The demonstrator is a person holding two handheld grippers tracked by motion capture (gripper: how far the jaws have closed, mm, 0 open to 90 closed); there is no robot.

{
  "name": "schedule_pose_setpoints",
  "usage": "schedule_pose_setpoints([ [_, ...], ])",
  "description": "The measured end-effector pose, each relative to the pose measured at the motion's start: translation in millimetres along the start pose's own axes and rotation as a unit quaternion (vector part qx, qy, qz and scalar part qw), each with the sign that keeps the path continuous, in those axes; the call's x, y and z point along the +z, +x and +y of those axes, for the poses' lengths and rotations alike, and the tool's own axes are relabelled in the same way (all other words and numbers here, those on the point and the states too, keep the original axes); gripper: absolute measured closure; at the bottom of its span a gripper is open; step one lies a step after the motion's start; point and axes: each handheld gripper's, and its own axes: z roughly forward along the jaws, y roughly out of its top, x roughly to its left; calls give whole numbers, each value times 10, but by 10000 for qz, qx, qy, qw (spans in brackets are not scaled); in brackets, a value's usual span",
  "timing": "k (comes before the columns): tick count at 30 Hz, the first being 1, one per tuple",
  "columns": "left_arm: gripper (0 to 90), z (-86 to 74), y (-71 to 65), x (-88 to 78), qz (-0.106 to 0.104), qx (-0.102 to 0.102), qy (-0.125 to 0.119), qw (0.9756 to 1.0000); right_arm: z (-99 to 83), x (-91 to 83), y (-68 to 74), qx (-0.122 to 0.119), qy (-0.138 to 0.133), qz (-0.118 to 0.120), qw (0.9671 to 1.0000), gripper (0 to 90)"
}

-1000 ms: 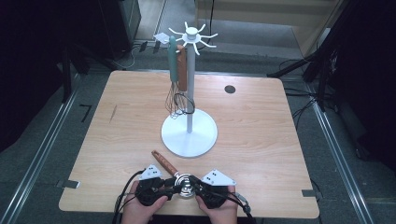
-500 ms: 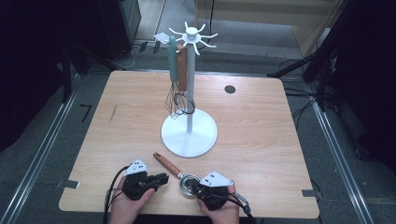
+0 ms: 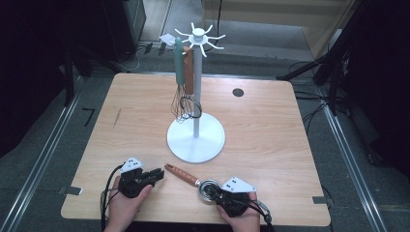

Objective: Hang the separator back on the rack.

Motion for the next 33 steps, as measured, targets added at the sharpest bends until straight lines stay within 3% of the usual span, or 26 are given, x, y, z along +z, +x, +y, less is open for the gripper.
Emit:
schedule_pose_setpoints([
  [7, 801, 55, -29, 107, -34, 65, 90, 9999, -63, -133, -136, 123, -11, -192, 9997, 852],
  [14, 795, 85, -26, 159, -172, 116, 117, 9997, -104, -279, -226, 214, -20, -205, 9996, 814],
  [17, 750, 86, -2, 150, -190, 155, 41, 9997, -86, -344, -271, 356, -227, -129, 9990, 755],
  [20, 671, 79, 33, 116, -327, 156, -74, 9993, -45, -393, -308, 319, -384, -121, 9987, 705],
  [23, 551, 69, 71, 72, -300, 212, -267, 9990, 22, -440, -345, 340, -517, 31, 9981, 672],
  [25, 459, 55, 100, 50, -186, 337, -377, 9985, 78, -477, -371, 227, -623, 42, 9978, 664],
  [27, 439, 38, 132, 11, -186, 254, -438, 9985, 124, -490, -404, 128, -619, 86, 9980, 643],
  [29, 406, 22, 159, -44, -55, 248, -605, 9978, 164, -486, -445, 10, -511, 89, 9987, 643],
  [33, 350, -22, 227, -169, 244, 259, -854, 9957, 263, -463, -497, -112, -513, 417, 9977, 621],
])
